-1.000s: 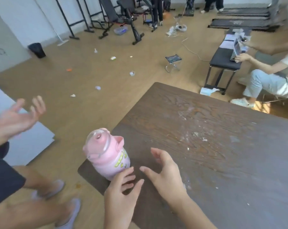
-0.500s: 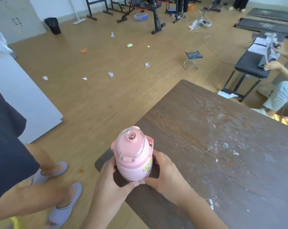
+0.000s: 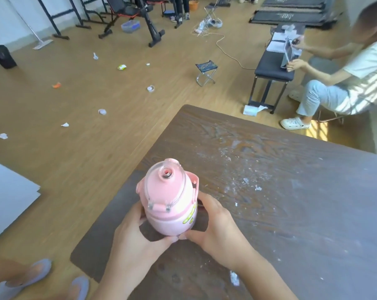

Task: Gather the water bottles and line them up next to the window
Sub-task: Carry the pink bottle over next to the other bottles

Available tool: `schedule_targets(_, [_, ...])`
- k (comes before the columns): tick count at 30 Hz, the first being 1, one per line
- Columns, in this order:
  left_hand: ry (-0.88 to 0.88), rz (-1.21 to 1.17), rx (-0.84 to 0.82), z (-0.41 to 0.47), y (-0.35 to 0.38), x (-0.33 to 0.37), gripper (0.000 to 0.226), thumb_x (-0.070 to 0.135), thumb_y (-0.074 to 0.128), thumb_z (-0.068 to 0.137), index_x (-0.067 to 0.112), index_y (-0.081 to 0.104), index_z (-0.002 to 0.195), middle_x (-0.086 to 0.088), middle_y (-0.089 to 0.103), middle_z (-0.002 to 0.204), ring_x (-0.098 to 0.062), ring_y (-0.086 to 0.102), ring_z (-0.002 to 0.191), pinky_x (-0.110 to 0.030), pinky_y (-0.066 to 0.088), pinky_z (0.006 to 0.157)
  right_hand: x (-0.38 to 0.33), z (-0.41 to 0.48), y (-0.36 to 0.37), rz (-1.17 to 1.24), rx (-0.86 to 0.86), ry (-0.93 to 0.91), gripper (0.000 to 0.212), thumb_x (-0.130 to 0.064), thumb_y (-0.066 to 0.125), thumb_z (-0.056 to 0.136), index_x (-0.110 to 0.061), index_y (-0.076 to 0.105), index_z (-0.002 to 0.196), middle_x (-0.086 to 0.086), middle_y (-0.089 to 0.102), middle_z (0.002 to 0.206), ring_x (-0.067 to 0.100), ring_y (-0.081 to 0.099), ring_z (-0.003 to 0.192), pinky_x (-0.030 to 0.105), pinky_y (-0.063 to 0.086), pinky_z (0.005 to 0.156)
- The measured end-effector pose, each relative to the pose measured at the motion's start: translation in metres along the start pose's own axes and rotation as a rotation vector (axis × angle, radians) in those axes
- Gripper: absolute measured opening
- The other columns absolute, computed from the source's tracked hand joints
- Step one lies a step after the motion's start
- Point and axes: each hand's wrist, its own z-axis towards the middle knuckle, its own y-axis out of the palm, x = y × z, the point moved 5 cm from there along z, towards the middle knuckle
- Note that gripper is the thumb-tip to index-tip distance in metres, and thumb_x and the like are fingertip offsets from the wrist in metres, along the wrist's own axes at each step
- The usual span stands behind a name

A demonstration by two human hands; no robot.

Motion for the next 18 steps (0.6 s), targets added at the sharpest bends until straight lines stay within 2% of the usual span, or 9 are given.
schedule_targets(2, [0.043, -0.009, -0.053, 0.011, 0.032, 0.026, 0.076, 0.047, 0.099, 0.041, 0.064, 0.059, 0.104, 0.049, 0.07, 0.103, 0.027, 0.064, 0.099, 0.004, 0.045, 0.072, 0.014, -0.01, -0.037, -0.004, 0.058, 0.038, 0.092, -0.049, 0.086, 0.066, -0.046, 0.041, 0.147, -0.029, 0.057, 0.131, -0.005, 0.051, 0.124, 0.016, 0.042, 0.099])
schedule_targets(4, [0.084, -0.034, -0.124, 0.02, 0.07, 0.052, 0.079, 0.044, 0.102, 0.043, 0.066, 0.06, 0.106, 0.046, 0.073, 0.102, 0.026, 0.065, 0.098, 0.003, 0.046, 0.072, 0.028, -0.022, -0.078, -0.014, 0.12, 0.08, 0.094, -0.043, 0.09, 0.065, -0.036, 0.046, 0.149, -0.026, 0.059, 0.131, -0.001, 0.053, 0.124, 0.023, 0.045, 0.101])
schedule_targets(8, [0.126, -0.074, -0.269, 0.031, 0.15, 0.109, 0.08, 0.048, 0.1, 0.044, 0.046, 0.067, 0.116, 0.039, 0.076, 0.105, 0.02, 0.069, 0.1, 0.0, 0.049, 0.072, 0.06, -0.049, -0.163, -0.03, 0.256, 0.133, 0.089, -0.029, 0.095, 0.063, -0.033, 0.054, 0.142, -0.019, 0.064, 0.131, 0.007, 0.058, 0.124, 0.03, 0.047, 0.103])
schedule_targets(10, [0.155, -0.095, -0.33, 0.035, 0.19, 0.138, 0.078, 0.049, 0.1, 0.044, 0.044, 0.067, 0.115, 0.039, 0.076, 0.107, 0.019, 0.07, 0.101, -0.001, 0.049, 0.073, 0.076, -0.064, -0.203, -0.04, 0.317, 0.155, 0.082, -0.024, 0.096, 0.063, -0.048, 0.054, 0.129, -0.024, 0.065, 0.126, 0.005, 0.059, 0.121, 0.02, 0.046, 0.1])
schedule_targets(12, [0.189, -0.11, -0.376, 0.037, 0.221, 0.164, 0.077, 0.05, 0.1, 0.045, 0.051, 0.065, 0.113, 0.043, 0.073, 0.109, 0.021, 0.068, 0.103, 0.0, 0.049, 0.074, 0.087, -0.076, -0.235, -0.044, 0.364, 0.181, 0.08, -0.022, 0.097, 0.062, -0.055, 0.05, 0.118, -0.029, 0.064, 0.12, 0.0, 0.059, 0.117, 0.007, 0.042, 0.092])
schedule_targets(15, [0.25, -0.115, -0.446, 0.037, 0.282, 0.208, 0.076, 0.048, 0.101, 0.046, 0.057, 0.062, 0.111, 0.047, 0.07, 0.112, 0.023, 0.065, 0.105, 0.001, 0.049, 0.076, 0.113, -0.105, -0.291, -0.017, 0.452, 0.236, 0.082, -0.02, 0.097, 0.062, -0.052, 0.051, 0.121, -0.026, 0.065, 0.121, -0.005, 0.059, 0.116, 0.003, 0.04, 0.089])
schedule_targets(18, [0.281, -0.12, -0.514, 0.035, 0.339, 0.247, 0.076, 0.049, 0.101, 0.046, 0.054, 0.064, 0.112, 0.04, 0.073, 0.114, 0.017, 0.068, 0.105, -0.005, 0.052, 0.077, 0.139, -0.13, -0.34, -0.009, 0.523, 0.27, 0.077, -0.019, 0.095, 0.064, -0.048, 0.055, 0.123, -0.025, 0.068, 0.119, -0.004, 0.06, 0.116, 0.004, 0.041, 0.089])
